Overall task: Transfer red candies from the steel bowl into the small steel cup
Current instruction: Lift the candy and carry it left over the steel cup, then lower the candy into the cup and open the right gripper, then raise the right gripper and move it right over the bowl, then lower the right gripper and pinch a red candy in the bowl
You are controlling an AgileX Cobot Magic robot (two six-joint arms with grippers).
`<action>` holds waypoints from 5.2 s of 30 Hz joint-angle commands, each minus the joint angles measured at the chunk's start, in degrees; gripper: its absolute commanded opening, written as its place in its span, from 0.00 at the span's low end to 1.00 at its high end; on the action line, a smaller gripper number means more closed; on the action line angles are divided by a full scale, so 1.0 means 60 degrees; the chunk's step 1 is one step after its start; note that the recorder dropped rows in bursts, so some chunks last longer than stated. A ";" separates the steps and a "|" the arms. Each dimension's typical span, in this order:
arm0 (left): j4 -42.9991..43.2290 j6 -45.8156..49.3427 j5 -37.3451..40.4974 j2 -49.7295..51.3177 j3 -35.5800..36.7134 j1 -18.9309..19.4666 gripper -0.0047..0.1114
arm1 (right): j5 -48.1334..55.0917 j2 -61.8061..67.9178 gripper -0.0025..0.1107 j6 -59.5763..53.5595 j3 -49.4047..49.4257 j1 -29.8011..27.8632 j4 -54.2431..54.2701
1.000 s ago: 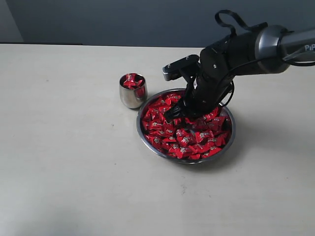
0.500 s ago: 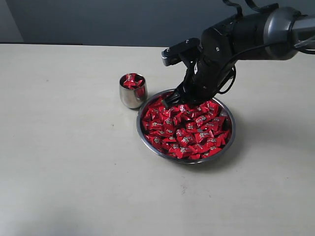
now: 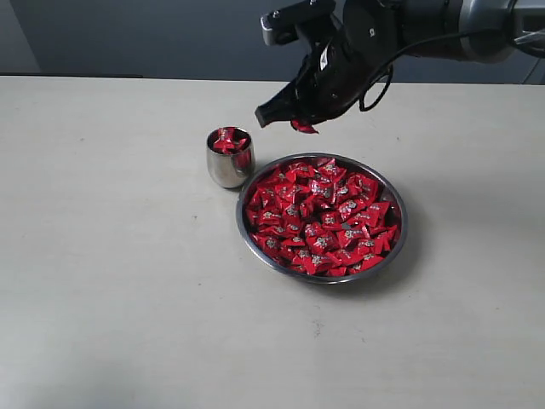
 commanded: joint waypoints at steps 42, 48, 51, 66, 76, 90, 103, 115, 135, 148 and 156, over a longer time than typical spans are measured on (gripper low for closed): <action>-0.0058 -0.0014 -0.0097 -0.0046 0.0044 -0.0045 0.04 | -0.0815 0.3102 0.01 -0.0039 -0.2756 0.0755 0.1656; -0.0058 -0.0014 -0.0097 -0.0046 0.0044 -0.0045 0.04 | -0.0932 0.3102 0.01 -0.0039 -0.2756 0.0755 0.1620; -0.0058 -0.0014 -0.0097 -0.0046 0.0044 -0.0045 0.04 | -0.0906 0.3102 0.01 -0.0039 -0.2756 0.0755 0.1620; -0.0058 -0.0014 -0.0097 -0.0046 0.0044 -0.0045 0.04 | -0.0659 0.3026 0.32 -0.0358 -0.2756 0.0755 0.1668; -0.0058 -0.0014 -0.0097 -0.0046 0.0044 -0.0045 0.04 | -0.0715 0.2198 0.32 -0.0358 -0.2756 0.0755 0.1630; -0.0058 -0.0014 -0.0097 -0.0046 0.0044 -0.0045 0.04 | -0.0321 0.1039 0.01 0.0253 -0.2551 0.0304 0.0291; -0.0058 -0.0014 -0.0097 -0.0046 0.0044 -0.0045 0.04 | -0.2916 -0.2143 0.02 0.0490 0.2719 -0.1943 0.0581; -0.0058 -0.0014 -0.0097 -0.0046 0.0044 -0.0045 0.04 | -0.2683 -0.1445 0.02 0.0458 0.3046 -0.1913 0.0741; -0.0058 -0.0014 -0.0097 -0.0046 0.0044 -0.0045 0.04 | -0.1312 0.0192 0.02 0.0131 0.1483 -0.1302 0.1478; -0.0058 -0.0014 -0.0097 -0.0046 0.0044 -0.0045 0.04 | 0.1212 0.1645 0.34 -0.0219 -0.0826 -0.1256 0.1480; -0.0058 -0.0014 -0.0097 -0.0046 0.0044 -0.0045 0.04 | 0.1299 0.1918 0.33 -0.0219 -0.0881 -0.1256 0.1350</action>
